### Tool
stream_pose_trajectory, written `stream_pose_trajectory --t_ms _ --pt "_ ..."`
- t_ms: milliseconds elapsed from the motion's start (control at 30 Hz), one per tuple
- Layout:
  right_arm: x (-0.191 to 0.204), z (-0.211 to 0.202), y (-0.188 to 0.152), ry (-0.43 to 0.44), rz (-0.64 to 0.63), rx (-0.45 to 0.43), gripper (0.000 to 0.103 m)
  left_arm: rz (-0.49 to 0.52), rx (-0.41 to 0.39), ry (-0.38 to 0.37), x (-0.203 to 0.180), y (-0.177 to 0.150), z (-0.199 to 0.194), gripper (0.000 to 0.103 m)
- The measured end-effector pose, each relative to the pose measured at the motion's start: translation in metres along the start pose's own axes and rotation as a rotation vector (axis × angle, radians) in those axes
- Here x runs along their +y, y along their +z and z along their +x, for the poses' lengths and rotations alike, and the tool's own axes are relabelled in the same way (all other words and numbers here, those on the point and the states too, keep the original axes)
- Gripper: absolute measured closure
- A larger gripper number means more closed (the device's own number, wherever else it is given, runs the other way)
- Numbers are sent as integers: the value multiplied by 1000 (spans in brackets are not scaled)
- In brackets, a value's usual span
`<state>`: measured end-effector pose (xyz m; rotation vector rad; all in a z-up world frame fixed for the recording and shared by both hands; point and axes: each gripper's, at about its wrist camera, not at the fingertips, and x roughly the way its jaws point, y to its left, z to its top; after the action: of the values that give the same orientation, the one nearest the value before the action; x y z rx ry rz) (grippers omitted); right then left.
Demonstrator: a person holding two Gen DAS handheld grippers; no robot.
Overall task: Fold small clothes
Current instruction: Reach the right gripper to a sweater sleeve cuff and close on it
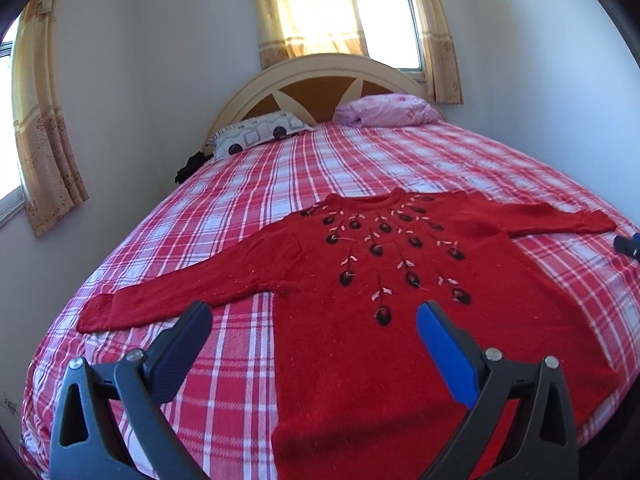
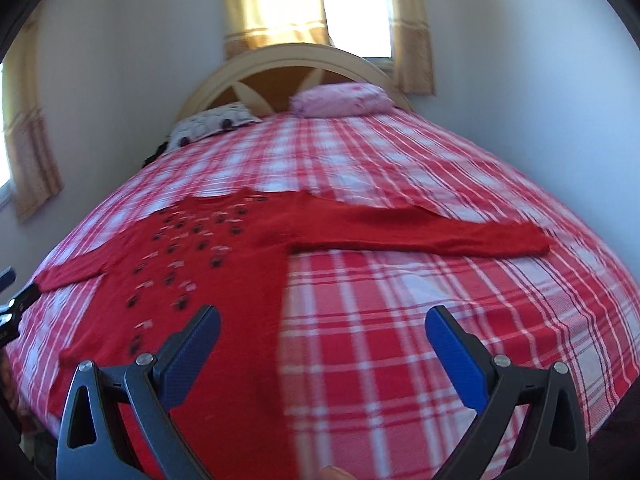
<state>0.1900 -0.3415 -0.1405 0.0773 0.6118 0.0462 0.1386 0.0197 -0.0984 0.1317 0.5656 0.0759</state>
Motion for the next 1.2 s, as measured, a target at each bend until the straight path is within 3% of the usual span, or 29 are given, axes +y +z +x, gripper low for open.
stream_pose_trajectory --t_ms 133,267,367,533,767,1000,1200 --pt "-72 31 22 -95 128 25 3 21 34 -15 3 5 42 0" --pt "-154 58 38 -172 261 82 35 21 71 12 9 10 76 0" --pt "-207 73 44 -238 359 106 35 4 106 34 18 13 104 0" --pt "-263 97 51 -253 459 140 49 -72 156 10 34 13 132 0" --pt "-286 122 51 -238 541 174 53 -116 233 -11 38 -4 154 0" --pt "-289 139 55 -223 559 178 87 -140 248 -30 42 -7 159 0" --pt "-270 139 71 -213 511 161 92 -144 249 -27 43 -9 160 0"
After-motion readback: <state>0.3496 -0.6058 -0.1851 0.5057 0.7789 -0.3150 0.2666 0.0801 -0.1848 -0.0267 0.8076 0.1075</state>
